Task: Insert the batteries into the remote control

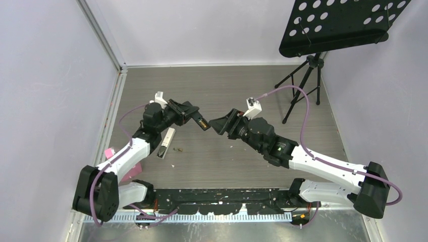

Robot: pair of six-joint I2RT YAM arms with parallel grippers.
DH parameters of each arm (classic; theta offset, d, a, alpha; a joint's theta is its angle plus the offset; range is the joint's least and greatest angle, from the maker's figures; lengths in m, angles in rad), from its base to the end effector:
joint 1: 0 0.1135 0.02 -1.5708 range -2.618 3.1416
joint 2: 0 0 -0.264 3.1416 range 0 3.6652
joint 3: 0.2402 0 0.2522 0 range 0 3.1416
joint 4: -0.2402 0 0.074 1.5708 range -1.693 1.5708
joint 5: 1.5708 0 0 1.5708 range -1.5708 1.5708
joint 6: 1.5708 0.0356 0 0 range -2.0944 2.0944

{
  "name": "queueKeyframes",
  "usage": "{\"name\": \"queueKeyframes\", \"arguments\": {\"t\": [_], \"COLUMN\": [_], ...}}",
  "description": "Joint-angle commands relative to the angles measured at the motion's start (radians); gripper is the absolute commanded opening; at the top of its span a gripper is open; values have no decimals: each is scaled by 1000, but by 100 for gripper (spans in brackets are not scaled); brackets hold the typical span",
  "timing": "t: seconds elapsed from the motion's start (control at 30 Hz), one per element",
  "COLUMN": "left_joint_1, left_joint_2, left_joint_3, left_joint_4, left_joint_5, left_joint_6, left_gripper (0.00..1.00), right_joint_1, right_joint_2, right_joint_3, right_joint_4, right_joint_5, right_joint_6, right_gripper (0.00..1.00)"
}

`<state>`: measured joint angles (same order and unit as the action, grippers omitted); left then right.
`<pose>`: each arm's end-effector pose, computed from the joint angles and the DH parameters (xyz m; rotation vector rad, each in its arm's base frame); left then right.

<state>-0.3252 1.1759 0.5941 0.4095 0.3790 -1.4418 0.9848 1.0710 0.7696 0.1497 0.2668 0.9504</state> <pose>0.2436 -0.0960 0.2543 -0.7880 1.8724 -1.5478 0.1474 0.2050 0.3134 0.1823 1.8631 1.1736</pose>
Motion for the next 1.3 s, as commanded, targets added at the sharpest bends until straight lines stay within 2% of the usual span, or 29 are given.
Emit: {"name": "queueKeyframes", "arguments": {"t": [0.0,0.17,0.43,0.5,0.57,0.77,1.03,1.27], "left_joint_1": [49,82,109,116,121,130,148,163], "left_joint_2": [-8,-56,-174,-208,-241,-324,-345,-345], "left_joint_3": [70,149,275,297,314,335,346,349], "left_joint_4": [-277,-524,-854,-910,-945,-995,-1035,-1042], "left_joint_5": [-108,-255,-626,-707,-777,-912,-907,-866], "left_joint_6": [314,488,686,715,737,778,790,794], "left_gripper": [0,0,0,0,0,0,0,0], "right_joint_1": [0,14,122,132,142,173,182,188], "right_joint_2": [-2,133,530,627,723,920,1051,1087], "right_joint_3": [36,89,302,374,454,567,667,697], "right_joint_4": [-112,-190,-232,-229,-243,-156,-112,-209], "right_joint_5": [25,-36,-111,-141,-151,-121,-144,-105], "right_joint_6": [-155,-279,-578,-634,-666,-751,-826,-874], "right_gripper": [71,71,72,79,80,73,57,30]}}
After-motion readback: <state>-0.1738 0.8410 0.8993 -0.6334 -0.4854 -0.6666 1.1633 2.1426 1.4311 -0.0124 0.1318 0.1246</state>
